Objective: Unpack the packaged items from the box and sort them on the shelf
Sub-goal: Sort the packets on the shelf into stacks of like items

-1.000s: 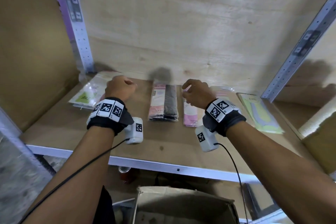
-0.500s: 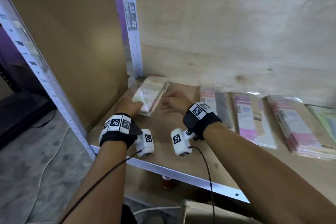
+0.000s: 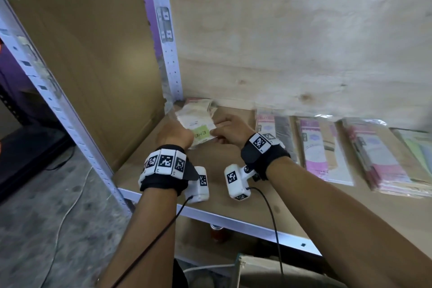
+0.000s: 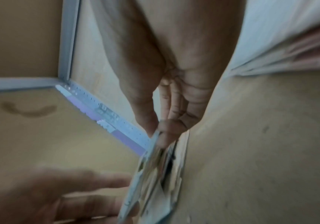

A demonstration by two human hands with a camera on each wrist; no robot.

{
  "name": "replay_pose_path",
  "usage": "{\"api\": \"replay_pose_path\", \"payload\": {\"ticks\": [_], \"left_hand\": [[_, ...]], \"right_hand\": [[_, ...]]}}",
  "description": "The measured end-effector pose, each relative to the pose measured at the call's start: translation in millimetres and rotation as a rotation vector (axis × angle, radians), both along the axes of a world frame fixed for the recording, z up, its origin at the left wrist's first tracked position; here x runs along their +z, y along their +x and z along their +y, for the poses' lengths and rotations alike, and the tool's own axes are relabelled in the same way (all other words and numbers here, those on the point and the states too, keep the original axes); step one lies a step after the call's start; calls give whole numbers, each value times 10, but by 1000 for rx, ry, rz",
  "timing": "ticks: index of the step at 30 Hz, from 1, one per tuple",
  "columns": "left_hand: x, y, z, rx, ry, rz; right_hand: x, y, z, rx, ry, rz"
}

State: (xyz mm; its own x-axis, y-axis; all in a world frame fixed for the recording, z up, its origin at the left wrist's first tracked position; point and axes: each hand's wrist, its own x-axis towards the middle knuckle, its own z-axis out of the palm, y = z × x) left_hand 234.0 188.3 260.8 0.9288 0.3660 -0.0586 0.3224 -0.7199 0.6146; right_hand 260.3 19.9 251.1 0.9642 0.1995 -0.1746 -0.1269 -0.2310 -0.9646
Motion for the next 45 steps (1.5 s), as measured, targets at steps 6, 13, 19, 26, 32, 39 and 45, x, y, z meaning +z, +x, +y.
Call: {"api": "replay_pose_path", "payload": {"ticks": [6,13,19,26,32,39,45], "left_hand": [[114,-26,-73,-164,-172,-305],[335,-373,-861,-382,160,-747],[532,-642,-1473,-567,-295,-750],[304,-691,-2199,-565,-1077,-402],[197,-490,-2376,-484,-1074,-306],[151,-276,-2360,-432,-838,-296],[-44,-232,-2453,-414,-968,-83]], "right_hand": [[482,-314,-558,-141,387,-79],[931,-783,-1325,-81,525,-75],[1064,-1110,-1937,-123,522,-223],[554,-1489,-2439,-135,55,-330],[111,-1676,-2811,-86,40,-229],[20,-1699,-3069,19,-43,-184],[-78,-1756,-3179,6,-51,-173]]}}
